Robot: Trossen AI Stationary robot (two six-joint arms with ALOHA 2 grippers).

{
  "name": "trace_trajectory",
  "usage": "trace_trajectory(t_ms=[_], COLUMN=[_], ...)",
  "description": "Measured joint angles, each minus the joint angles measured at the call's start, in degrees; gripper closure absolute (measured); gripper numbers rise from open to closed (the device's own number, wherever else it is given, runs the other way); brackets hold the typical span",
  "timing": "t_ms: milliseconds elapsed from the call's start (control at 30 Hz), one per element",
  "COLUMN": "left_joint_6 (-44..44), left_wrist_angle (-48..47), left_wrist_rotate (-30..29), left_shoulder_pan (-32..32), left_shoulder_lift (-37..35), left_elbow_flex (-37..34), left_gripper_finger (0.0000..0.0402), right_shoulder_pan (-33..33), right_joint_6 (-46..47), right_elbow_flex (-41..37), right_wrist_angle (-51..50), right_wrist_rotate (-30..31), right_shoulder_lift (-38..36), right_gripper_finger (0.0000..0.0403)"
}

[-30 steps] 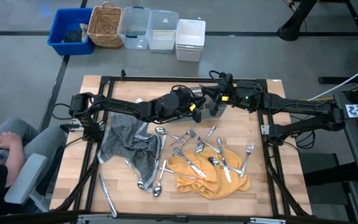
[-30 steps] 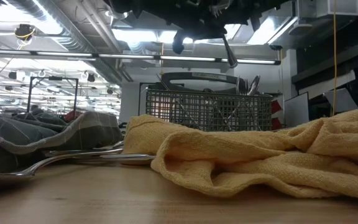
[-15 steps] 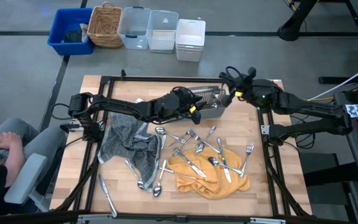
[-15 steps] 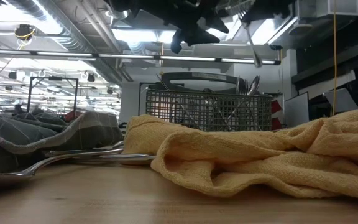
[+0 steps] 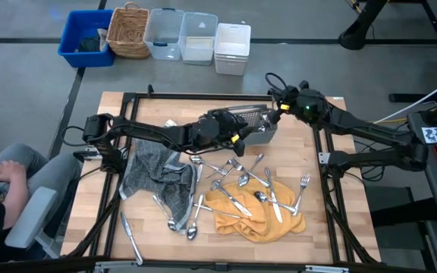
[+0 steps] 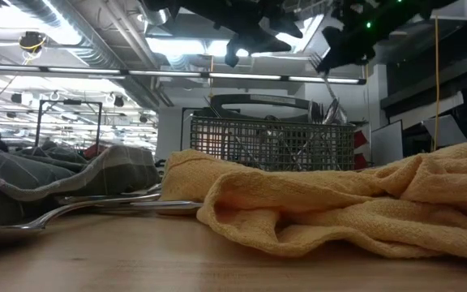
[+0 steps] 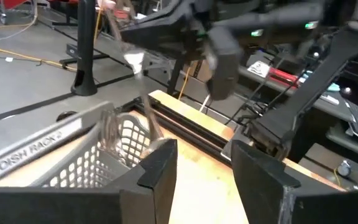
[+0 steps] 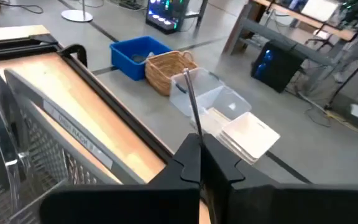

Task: Sort silverware
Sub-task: Put the silver fork into the gray utensil holder

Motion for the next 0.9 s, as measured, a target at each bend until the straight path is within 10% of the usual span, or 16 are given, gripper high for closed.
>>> trace_trajectory(t_ms=[500, 900], left_joint_6=[-0.1, -18.6], left_wrist_angle=[-7.5, -45.9], left_wrist_rotate=[0.0, 12.4], left_shoulder_pan=[-1.3, -5.0], left_shoulder_lift=[-1.0, -15.6], left_elbow_flex=[0.0, 0.0], left_gripper_finger=[0.0261, 0.026], right_shoulder_pan=[-3.3, -3.3], right_joint_6=[3.1, 3.1], right_elbow_flex=[-9.6, -10.2], right_wrist_angle=[7.2, 3.6], right_wrist_rotate=[-8.2, -7.7], right_shoulder_lift=[0.0, -0.1], right_gripper_finger=[0.0383, 0.0375])
